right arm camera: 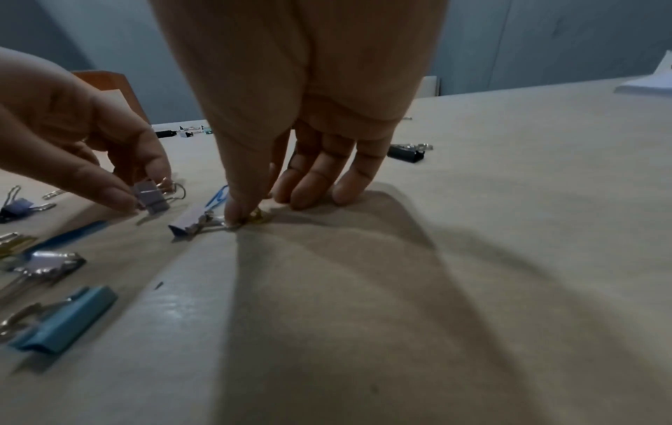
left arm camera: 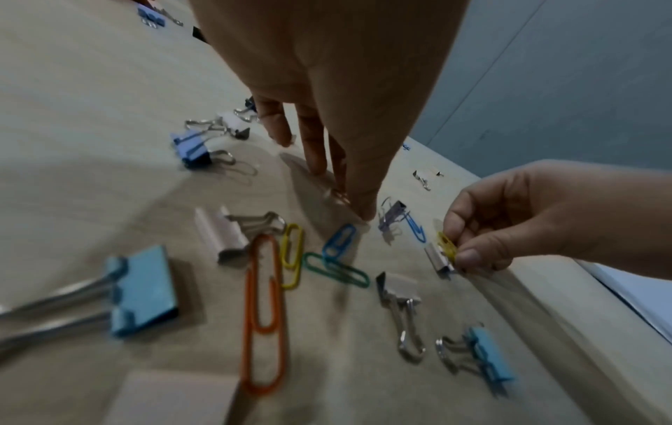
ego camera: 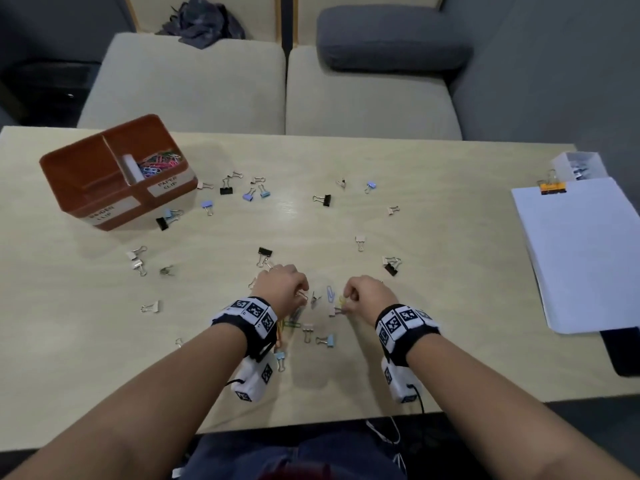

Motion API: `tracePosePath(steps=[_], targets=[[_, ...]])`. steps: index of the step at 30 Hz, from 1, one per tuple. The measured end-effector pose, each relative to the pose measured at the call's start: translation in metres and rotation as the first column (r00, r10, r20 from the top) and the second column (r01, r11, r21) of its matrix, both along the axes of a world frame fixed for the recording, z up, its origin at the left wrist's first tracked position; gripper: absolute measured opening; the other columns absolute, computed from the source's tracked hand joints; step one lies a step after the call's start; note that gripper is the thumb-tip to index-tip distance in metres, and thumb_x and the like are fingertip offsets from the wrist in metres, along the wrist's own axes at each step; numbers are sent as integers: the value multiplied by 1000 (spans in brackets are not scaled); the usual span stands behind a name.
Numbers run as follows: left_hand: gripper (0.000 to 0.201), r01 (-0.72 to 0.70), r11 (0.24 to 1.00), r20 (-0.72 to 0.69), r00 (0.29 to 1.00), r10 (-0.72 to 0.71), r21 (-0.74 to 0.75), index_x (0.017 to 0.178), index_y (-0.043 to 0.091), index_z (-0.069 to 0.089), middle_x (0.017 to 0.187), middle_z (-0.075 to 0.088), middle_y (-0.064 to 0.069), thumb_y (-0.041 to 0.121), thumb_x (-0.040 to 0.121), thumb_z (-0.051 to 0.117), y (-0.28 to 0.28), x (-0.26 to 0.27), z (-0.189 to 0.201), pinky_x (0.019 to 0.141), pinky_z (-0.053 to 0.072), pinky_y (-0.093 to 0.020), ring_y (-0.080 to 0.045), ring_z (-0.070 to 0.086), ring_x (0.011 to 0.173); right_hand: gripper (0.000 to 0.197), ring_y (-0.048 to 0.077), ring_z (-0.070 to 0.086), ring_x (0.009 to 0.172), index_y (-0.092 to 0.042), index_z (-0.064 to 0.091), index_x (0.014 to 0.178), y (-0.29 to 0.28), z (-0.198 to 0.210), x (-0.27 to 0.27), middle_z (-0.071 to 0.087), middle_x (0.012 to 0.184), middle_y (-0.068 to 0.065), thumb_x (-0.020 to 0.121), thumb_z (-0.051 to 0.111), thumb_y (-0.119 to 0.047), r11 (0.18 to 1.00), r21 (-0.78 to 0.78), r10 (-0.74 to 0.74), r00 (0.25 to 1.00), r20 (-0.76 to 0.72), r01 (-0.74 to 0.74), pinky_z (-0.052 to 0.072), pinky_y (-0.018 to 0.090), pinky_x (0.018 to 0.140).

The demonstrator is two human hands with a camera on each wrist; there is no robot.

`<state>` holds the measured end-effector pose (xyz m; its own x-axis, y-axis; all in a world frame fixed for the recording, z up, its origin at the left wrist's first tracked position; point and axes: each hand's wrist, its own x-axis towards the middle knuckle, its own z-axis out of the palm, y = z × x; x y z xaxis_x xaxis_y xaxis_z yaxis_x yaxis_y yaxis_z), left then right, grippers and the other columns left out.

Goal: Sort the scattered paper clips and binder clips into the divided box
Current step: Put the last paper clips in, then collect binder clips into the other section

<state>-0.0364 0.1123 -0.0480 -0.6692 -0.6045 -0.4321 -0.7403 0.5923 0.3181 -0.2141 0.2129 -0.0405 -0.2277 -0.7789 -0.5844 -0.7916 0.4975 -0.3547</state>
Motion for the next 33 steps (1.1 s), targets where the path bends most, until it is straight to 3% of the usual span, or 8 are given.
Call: tracePosePath(steps=[3,7,14,19,23,26,28,33], targets=[[14,-48,999,-7,999,48,-21,96,29,62,105,57,7,39,86,61,2,-3,-4,89,41,-35,-18,53,103,12,22,59,91,-18,62,83,1,-3,-1,60,97,3,79,72,-23,999,-16,-31,999,45,32,47,32,81],[10,-76,997,25,997,76,-4,86,29,63,100,59,9,39,86,62,1,-3,-5,91,37,-37,-17,51,103,12,19,55,81,-19,60,75,-3,-3,-2,51,76,-7,80,71,-21,1000,5,-12,997,72,12,49,33,79],[13,-106,994,29,994,106,-7,85,28,61,100,62,9,38,90,55,1,0,-1,93,34,-37,-18,49,107,8,19,59,86,-11,67,82,-3,-3,-10,68,90,6,79,71,-17,999,-38,-32,990,134,37,49,32,82],[16,-225,972,-30,973,227,64,85,28,55,88,64,11,43,86,60,-2,21,8,91,34,-34,-16,56,97,9,16,56,78,-11,68,87,-13,3,-17,62,81,1,79,70,-10,983,-143,-97,984,147,119,47,28,77],[25,-227,965,13,974,227,128,98,27,58,87,66,13,46,83,64,10,25,6,95,35,-34,-14,59,95,15,18,62,80,-17,67,95,-32,5,-5,62,79,-4,83,63,-9,990,-133,54,987,151,-34,51,30,81],[24,-217,972,75,975,211,87,99,28,58,92,69,11,46,83,63,18,19,-1,95,32,-35,-16,57,101,16,22,65,87,-19,65,97,-42,3,5,65,84,0,81,68,-14,988,-48,148,983,112,-144,52,34,83],[19,-187,982,111,977,182,40,94,29,58,95,68,10,45,84,61,20,14,-3,95,30,-37,-17,54,104,19,23,63,92,-17,65,97,-45,0,8,68,94,4,79,72,-17,993,-15,120,991,61,-119,51,32,82],[13,-72,996,163,983,81,-58,87,31,63,98,65,10,42,84,59,18,10,0,92,29,-40,-18,48,106,18,24,63,95,-12,67,95,-43,-6,13,65,94,7,78,74,-16,999,5,46,998,35,-46,48,30,80]])
